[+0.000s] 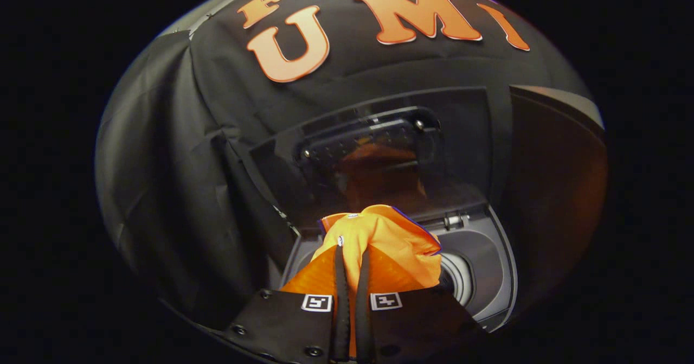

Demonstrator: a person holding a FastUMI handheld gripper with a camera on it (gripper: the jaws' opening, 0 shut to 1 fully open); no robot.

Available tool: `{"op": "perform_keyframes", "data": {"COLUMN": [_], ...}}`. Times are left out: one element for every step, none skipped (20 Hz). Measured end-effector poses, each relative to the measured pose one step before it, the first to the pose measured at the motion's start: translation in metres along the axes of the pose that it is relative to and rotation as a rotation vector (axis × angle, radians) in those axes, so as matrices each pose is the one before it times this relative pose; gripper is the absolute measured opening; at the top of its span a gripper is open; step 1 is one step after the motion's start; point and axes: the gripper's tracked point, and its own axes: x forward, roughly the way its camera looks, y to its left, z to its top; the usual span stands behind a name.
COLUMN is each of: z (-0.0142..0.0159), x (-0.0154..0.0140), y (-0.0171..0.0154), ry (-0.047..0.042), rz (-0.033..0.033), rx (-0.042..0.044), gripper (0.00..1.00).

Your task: Put the clothes into the washing machine and then close the washing machine lid.

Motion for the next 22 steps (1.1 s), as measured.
{"op": "perform_keyframes", "data": {"z": [-0.00454, -0.00489, -0.00017, 0.00073, 0.00142, 0.00097, 0.00192, -0.00010, -0.00044, -0.00204, -0.00333, -0.00604, -0.00815, -0.01418, -0.01338, -0.01328, -0.00879, -0.00768, -0.00311, -0.00259, -0.00227, -0.00703], "x": [0.00312, 0.00303, 0.00366, 0.00355, 0.00537, 0.00591, 0.00695, 0.00711, 0.00662, 0.00291, 0.00379, 0.00188, 0.00402, 0.00422, 0.00411, 0.00305, 0.00565, 0.00428, 0.00716, 0.00628, 0.00646, 0.00330], "y": [-0.00680, -0.00712, -0.00599, -0.00516, -0.00447, -0.00406, -0.00492, -0.00281, -0.00178, 0.00017, 0.00021, 0.00110, 0.00187, 0.00019, 0.00075, 0.00061, 0.00020, -0.00021, -0.00117, -0.00144, -0.00142, 0.00201], "ry": [0.01147, 0.00900, 0.00550, -0.00011, 0.00135, 0.00242, 0.00626, 0.00805, 0.01113, 0.01637, 0.02213, 0.02108, 0.01741, 0.02506, 0.03190, 0.03115, 0.02944, 0.02507, 0.01799, 0.01338, 0.02456, 0.03205], "rz": [-0.01614, -0.01513, -0.01347, -0.01137, -0.01181, -0.01161, -0.00868, -0.00745, -0.00476, -0.00106, -0.00122, -0.00112, 0.00156, -0.00351, 0.00199, 0.00214, -0.00112, -0.00437, -0.00380, -0.00456, -0.00990, 0.00075], "rx": [0.01035, 0.00569, 0.00235, 0.00271, 0.00165, 0.00052, 0.00095, 0.00128, 0.00243, 0.00468, 0.00039, -0.00170, -0.00634, -0.00332, 0.00482, 0.00999, 0.01220, 0.00716, 0.00305, -0.00194, -0.00393, 0.00013], "gripper": [0.12, 0.12, 0.12, 0.12, 0.12, 0.12, 0.12, 0.12, 0.12, 0.12, 0.12, 0.12, 0.12, 0.12, 0.12, 0.12, 0.12, 0.12, 0.13, 0.12, 0.12, 0.12]}}
